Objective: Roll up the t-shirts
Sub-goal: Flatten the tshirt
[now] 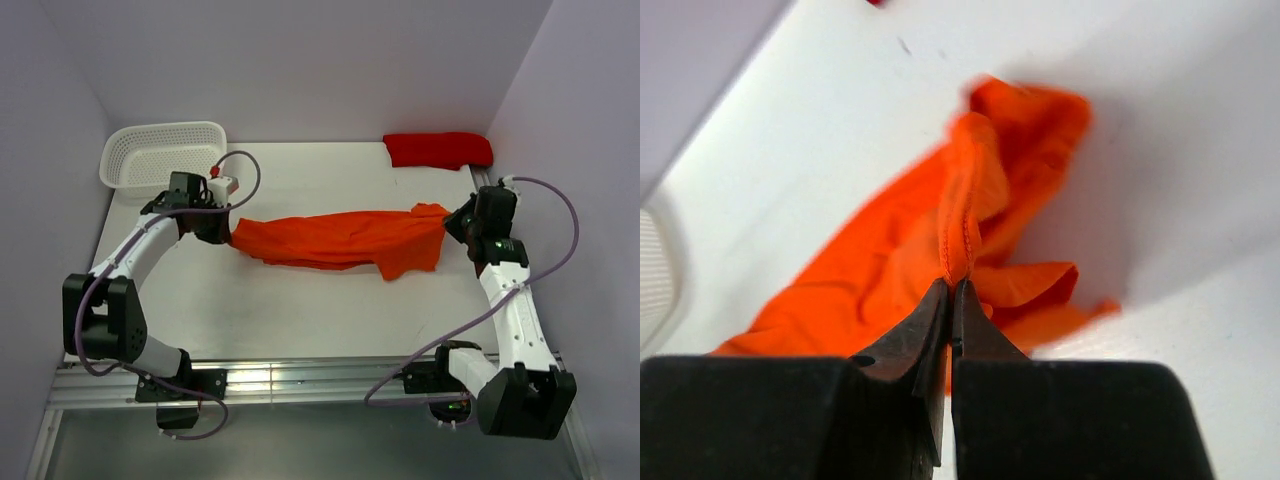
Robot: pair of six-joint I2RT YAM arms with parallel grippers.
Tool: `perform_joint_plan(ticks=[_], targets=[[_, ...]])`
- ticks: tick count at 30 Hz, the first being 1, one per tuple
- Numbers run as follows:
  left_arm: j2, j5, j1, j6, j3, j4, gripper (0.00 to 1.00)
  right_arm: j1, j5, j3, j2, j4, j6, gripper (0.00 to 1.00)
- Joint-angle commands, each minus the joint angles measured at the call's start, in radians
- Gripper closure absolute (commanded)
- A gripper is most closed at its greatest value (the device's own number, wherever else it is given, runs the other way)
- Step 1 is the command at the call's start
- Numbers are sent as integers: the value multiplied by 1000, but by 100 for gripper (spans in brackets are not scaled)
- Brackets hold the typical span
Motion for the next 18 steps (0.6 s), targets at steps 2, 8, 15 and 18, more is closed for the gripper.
perform_joint_plan(ticks=[2, 8, 15, 18], targets=[[-98, -7, -5, -25, 69, -42, 100, 6, 10, 135, -83, -102, -22, 100], [-296, -52, -5, -63, 152, -61, 100, 6, -12, 366, -149, -191, -33, 100], [-447, -70, -3, -132, 239, -18, 100, 6, -62, 592, -110, -261, -64, 100], [-477, -64, -5, -137, 304, -42, 100, 6, -88, 640, -122, -284, -62, 100]])
